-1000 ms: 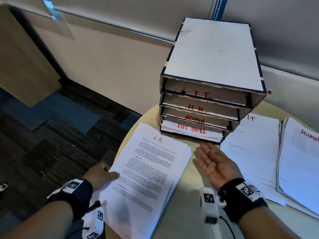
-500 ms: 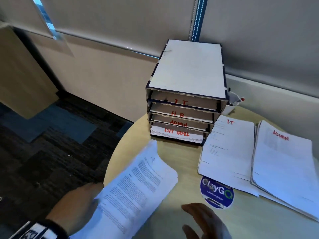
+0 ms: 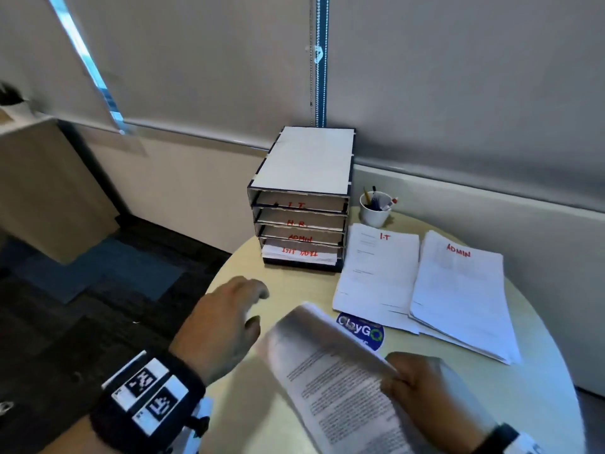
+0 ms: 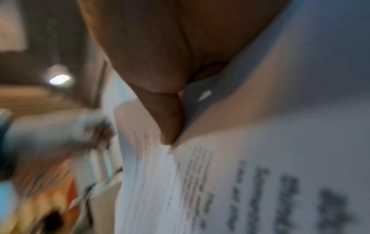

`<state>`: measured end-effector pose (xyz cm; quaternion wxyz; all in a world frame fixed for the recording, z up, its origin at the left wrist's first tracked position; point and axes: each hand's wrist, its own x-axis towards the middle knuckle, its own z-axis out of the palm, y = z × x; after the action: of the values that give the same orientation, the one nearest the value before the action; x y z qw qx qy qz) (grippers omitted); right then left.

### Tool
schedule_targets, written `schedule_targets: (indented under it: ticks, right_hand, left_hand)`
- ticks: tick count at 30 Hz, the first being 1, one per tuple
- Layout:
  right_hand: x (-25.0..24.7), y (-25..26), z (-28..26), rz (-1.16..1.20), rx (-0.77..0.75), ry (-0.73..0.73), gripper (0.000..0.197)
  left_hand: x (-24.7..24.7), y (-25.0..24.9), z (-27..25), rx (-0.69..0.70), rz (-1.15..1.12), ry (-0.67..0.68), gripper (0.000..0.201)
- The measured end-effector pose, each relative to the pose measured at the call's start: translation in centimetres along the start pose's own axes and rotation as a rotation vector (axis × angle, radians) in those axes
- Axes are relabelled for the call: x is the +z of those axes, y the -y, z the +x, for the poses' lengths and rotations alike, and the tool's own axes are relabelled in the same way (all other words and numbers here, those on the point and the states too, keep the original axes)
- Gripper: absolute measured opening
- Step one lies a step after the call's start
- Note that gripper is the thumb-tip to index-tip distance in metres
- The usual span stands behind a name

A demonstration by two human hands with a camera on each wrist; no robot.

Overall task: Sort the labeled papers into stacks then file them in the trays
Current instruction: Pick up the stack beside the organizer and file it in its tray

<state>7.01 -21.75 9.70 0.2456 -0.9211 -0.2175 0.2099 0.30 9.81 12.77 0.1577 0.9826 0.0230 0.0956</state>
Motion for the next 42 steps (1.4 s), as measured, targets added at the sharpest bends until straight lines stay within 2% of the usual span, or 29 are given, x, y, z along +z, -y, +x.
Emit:
schedule_targets:
  ticks: [2,3,4,5,6,7,8,10,13,18,20,23,26,30,35,37,40,42]
  right_hand:
    - [-1.4,-2.7,-1.9,0.234,0.035,-0.104,0.010]
    - [-2.0,-3.1,-2.7,0.358,0.020,-0.153,0.007]
    - [-2.4,-3.1,-3.4,0.476,-0.007,-0.197,0.009]
    - [-2.7,-2.8,-4.2,0.630,-0.029,-0.229,0.011]
    - [-2.9,-2.4,-4.5,0.755,-0.030,-0.265,0.012]
    - [-2.9,-2.0,-5.1,0.828,-0.028,-0.307,0.013]
    - [-2.4,-1.8,-5.2,0.864,-0.018,-0.351,0.013]
    - [-1.1,-1.5,-5.4,0.938,0.048,-0.468,0.012]
    - [0.9,-1.4,-5.1,1.014,0.145,-0.614,0.007]
    - [1.7,0.0,-5.3,0.961,0.129,-0.750,0.005]
    - [2.5,0.2,-5.4,0.933,0.133,-0.722,0.006]
    - [4.0,0.0,-5.8,0.947,0.161,-0.647,0.025]
    - [5.0,0.2,-6.0,0.992,0.154,-0.648,0.026]
    - [5.0,1.6,-5.5,1.052,0.151,-0.724,0.026]
    - [3.0,3.0,-6.7,1.018,0.042,-0.832,0.024]
    - [3.9,1.5,-6.8,0.987,0.104,-0.768,0.026]
    - [7.0,-1.4,-6.2,0.929,0.323,-0.508,0.026]
    - [8.2,-2.5,-5.7,0.864,0.406,-0.478,0.013]
  left_hand:
    - [2.5,-0.4,-1.8,-0.409,-0.441,-0.077,0.070]
    - [3.4,-0.4,-2.1,-0.562,-0.700,-0.046,0.087]
    - [3.5,-1.3,-2.2,-0.665,-0.979,0.101,0.097]
    - [4.3,-2.4,-2.5,-0.609,-1.218,0.275,0.096]
    - [4.8,-4.4,-2.8,-0.493,-1.359,0.379,0.086]
    - [5.3,-5.7,-2.5,-0.382,-1.430,0.413,0.070]
    - [5.2,-6.9,-2.0,-0.331,-1.421,0.365,0.057]
    - [4.7,-8.8,-0.7,-0.306,-1.380,0.240,0.045]
    - [4.7,-10.0,0.0,-0.232,-1.325,0.175,0.039]
    - [5.4,-8.5,-0.5,-0.155,-1.292,0.100,0.040]
    - [5.7,-7.5,-1.2,-0.123,-1.297,0.138,0.042]
    - [7.0,-5.4,-1.7,-0.154,-1.263,0.180,0.049]
    - [8.1,-4.9,-1.8,-0.149,-1.210,0.250,0.043]
    - [8.4,-6.1,-1.5,-0.087,-1.157,0.270,0.020]
    - [6.8,-6.2,-1.2,-0.062,-1.300,0.204,0.037]
    - [7.6,-5.2,-1.5,-0.104,-1.314,0.257,0.040]
    - [10.0,-4.1,-2.4,-0.209,-1.140,0.390,0.034]
    - [11.2,-4.2,-2.7,-0.218,-1.056,0.404,0.029]
